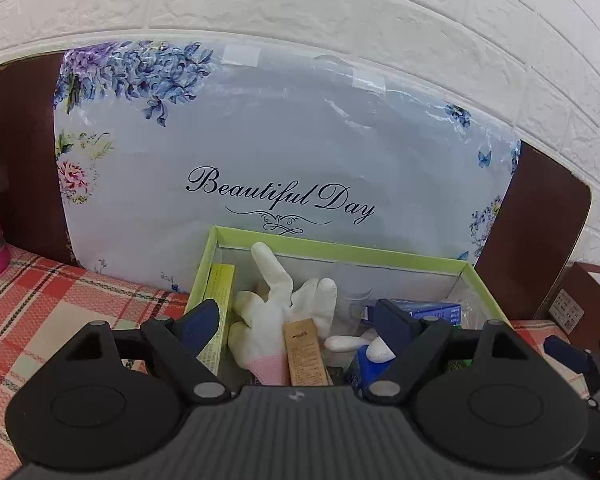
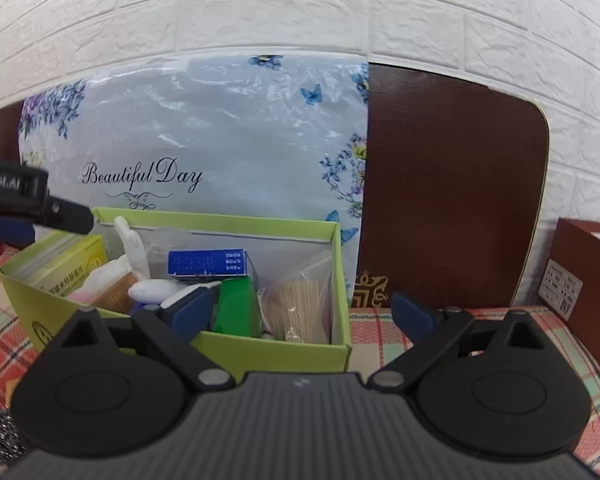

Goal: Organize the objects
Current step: 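Lower the tan box and toothpick bag into the lime-green box and release, then move both grippers back to the steel wool and clear tube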

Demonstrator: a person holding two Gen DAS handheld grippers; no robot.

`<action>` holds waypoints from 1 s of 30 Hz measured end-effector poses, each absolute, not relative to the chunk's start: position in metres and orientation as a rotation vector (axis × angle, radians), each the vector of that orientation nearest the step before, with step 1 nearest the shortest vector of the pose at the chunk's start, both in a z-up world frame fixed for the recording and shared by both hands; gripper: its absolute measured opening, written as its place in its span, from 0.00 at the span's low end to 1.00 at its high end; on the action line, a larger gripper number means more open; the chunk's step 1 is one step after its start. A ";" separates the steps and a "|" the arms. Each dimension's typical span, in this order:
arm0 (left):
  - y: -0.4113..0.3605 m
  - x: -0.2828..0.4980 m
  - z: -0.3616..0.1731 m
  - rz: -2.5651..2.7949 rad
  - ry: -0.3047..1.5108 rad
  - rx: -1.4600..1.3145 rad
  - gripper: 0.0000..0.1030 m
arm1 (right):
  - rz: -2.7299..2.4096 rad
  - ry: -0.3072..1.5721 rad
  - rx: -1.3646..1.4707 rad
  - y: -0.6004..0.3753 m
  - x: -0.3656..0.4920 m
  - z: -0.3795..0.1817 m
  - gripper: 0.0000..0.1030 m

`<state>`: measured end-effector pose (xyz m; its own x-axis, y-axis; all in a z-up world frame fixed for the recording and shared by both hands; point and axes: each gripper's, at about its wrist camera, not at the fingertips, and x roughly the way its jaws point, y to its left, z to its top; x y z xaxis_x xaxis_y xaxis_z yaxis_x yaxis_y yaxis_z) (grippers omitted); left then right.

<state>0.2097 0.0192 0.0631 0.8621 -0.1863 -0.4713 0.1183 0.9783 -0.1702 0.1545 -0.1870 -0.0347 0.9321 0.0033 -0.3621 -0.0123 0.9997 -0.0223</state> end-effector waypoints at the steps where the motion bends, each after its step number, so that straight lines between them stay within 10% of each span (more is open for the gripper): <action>1: 0.018 0.207 0.066 -0.159 0.509 -0.132 0.85 | 0.007 0.372 -0.016 -0.189 0.153 -0.032 0.98; 30: 0.002 0.012 -0.007 -0.224 0.393 0.080 0.85 | 0.021 0.632 0.163 -0.204 0.002 -0.074 1.00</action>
<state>0.0118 0.0023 -0.0071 0.8995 -0.2008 -0.3882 0.2316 0.9722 0.0339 0.0021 -0.2044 -0.0740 0.8073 0.0697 -0.5860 0.0297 0.9869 0.1583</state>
